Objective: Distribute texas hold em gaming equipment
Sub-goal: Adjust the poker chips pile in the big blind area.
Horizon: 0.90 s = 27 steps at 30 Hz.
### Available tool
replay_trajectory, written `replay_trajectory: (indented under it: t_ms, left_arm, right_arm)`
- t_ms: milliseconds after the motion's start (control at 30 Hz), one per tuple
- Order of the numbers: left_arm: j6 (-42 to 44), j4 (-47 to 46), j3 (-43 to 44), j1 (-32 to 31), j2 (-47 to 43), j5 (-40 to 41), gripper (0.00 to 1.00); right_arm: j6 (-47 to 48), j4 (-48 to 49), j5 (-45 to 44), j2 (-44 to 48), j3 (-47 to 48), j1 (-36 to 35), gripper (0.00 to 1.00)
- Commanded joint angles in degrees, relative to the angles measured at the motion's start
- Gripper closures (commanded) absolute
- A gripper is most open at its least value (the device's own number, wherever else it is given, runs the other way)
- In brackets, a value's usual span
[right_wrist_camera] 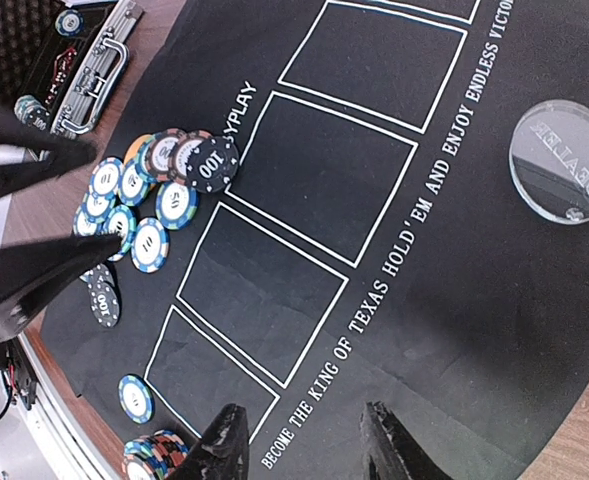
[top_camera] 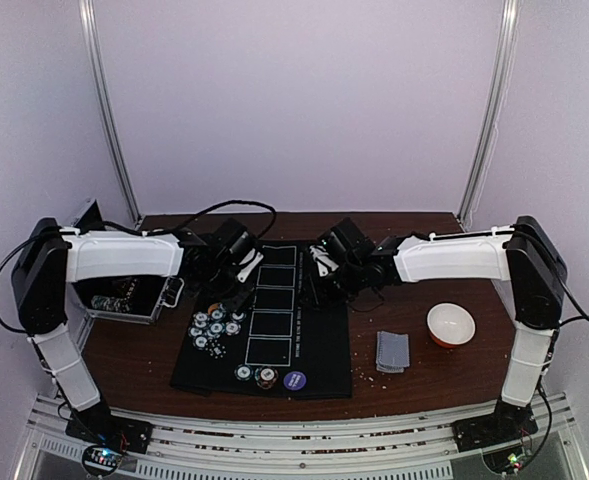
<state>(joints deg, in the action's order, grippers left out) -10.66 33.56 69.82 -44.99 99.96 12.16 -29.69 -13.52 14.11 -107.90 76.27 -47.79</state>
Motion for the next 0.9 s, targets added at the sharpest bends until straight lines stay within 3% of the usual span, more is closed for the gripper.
replay_trajectory:
  t_ms: [0, 200, 433, 867]
  left_arm:
    - [1.25, -1.45, 5.4, 0.48, 8.37, 1.37, 0.43]
    - [-1.17, -1.12, 10.26, 3.7, 14.44, 3.21, 0.54]
    - [-1.75, -1.33, 7.81, 4.54, 16.61, 3.24, 0.58]
    - [-5.8, 0.18, -0.97, 12.72, 10.0, 4.87, 0.62]
  right_arm:
    - [0.95, -1.15, -0.88, 3.16, -1.5, 0.2, 0.59]
    - [1.24, -1.74, -1.35, 4.09, -2.42, 0.21, 0.58]
    - [1.24, -1.75, -1.72, 4.7, -3.41, 0.17, 0.58]
    - [1.39, -1.77, -1.54, 4.84, -3.24, 0.24, 0.58]
